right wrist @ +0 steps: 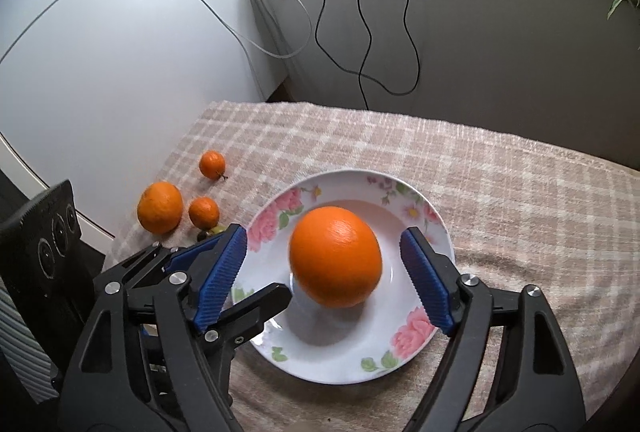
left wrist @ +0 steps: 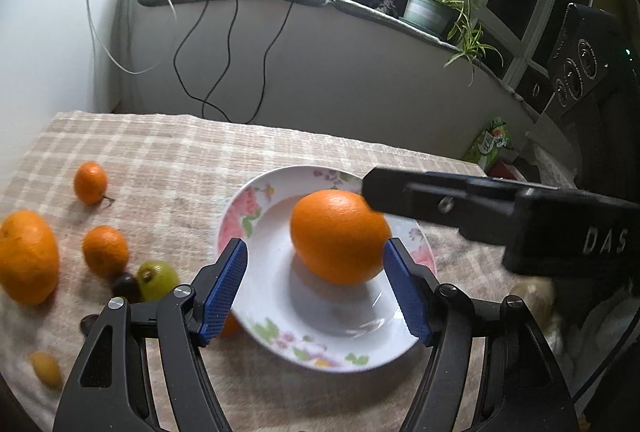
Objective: Organize fruits
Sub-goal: 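Lower the orange onto the plate and open the right gripper, then withdraw the right gripper and move it to the second large orange, then close the right gripper on the second large orange and lift it, then carry the orange to the plate and lower it beside the first orange, then open the right gripper and pull it back from the plate, then move the right gripper to a brown kiwi and close on it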
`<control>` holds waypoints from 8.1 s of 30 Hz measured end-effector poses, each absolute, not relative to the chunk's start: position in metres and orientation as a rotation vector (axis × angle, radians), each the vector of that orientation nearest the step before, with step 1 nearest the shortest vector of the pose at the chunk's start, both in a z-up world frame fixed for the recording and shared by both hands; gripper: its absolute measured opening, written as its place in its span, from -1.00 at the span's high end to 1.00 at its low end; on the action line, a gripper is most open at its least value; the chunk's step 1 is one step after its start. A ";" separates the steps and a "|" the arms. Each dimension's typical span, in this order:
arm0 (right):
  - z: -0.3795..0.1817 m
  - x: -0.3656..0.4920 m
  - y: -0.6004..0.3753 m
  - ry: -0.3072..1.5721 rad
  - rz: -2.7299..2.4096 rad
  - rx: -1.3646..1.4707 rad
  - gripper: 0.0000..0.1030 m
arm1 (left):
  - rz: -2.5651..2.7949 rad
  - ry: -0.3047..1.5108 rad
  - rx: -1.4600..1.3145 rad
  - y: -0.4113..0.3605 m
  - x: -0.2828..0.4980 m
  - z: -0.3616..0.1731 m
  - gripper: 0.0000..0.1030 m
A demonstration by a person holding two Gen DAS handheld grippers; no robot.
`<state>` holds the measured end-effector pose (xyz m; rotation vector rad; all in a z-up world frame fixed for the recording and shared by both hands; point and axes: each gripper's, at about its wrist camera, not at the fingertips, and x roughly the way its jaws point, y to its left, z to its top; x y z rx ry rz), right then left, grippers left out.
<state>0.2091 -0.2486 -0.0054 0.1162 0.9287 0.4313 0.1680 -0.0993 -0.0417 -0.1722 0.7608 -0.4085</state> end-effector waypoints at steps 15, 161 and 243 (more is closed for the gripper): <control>0.015 0.182 -0.200 0.813 0.505 0.042 -0.61 | -0.299 0.707 -0.185 -0.036 0.138 -0.034 -0.38; -0.008 0.214 -0.211 1.015 0.608 0.133 -0.15 | -0.394 0.827 -0.133 -0.097 0.159 -0.051 -0.45; -0.095 0.129 -0.038 0.935 0.812 -0.294 0.45 | -0.197 0.839 -0.356 0.088 0.106 -0.097 0.31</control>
